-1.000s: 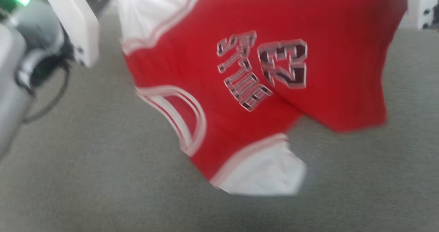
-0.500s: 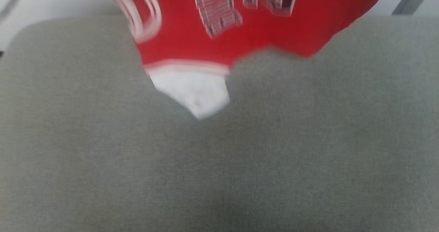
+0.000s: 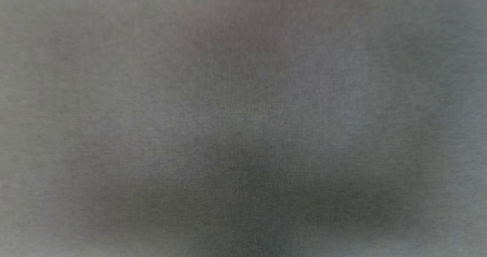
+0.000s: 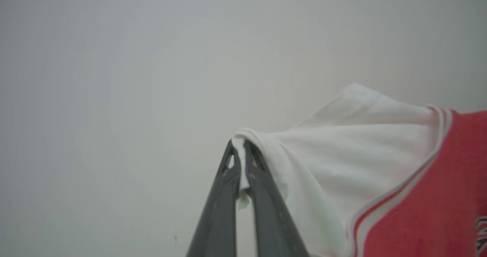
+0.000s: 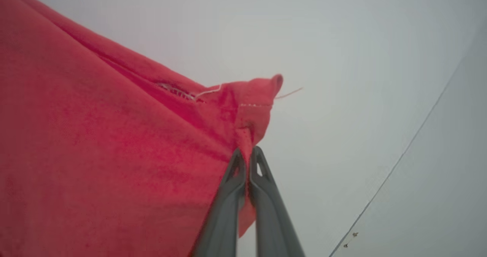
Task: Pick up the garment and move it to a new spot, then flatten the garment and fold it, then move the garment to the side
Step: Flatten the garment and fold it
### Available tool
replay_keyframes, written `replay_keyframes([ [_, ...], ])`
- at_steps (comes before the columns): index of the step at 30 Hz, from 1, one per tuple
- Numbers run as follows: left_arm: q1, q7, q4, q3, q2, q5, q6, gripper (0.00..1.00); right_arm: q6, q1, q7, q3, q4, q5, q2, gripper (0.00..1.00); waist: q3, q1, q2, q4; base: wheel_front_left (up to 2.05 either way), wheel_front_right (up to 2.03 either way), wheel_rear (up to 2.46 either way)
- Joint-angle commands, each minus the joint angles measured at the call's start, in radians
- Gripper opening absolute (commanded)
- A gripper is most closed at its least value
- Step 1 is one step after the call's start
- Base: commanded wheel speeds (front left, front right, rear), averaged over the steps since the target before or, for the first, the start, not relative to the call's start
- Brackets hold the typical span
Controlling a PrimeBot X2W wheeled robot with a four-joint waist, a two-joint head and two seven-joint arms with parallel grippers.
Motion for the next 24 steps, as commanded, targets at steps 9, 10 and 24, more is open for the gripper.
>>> replay_keyframes([
  [9,0.08,-0.047,0.168,-0.044,-0.074,-0.034,-0.126,0.0,-0.002,0.135,-0.009,-0.073,0.006,-0.159,0.053,0.0,0.066,0.0,0.0,0.046,0.0,0.0,0.0],
  [10,0.104,-0.033,0.182,-0.051,-0.081,-0.047,-0.145,0.0,-0.002,0.158,-0.009,-0.068,0.019,-0.162,0.056,0.0,0.058,0.0,0.0,0.05,0.0,0.0,0.0],
  [24,0.578,0.359,-0.131,-0.269,0.059,-0.37,-0.197,0.0,-0.002,0.504,0.066,0.176,-0.053,0.073,0.038,0.0,-0.12,0.0,0.0,0.082,0.0,0.0,0.0],
])
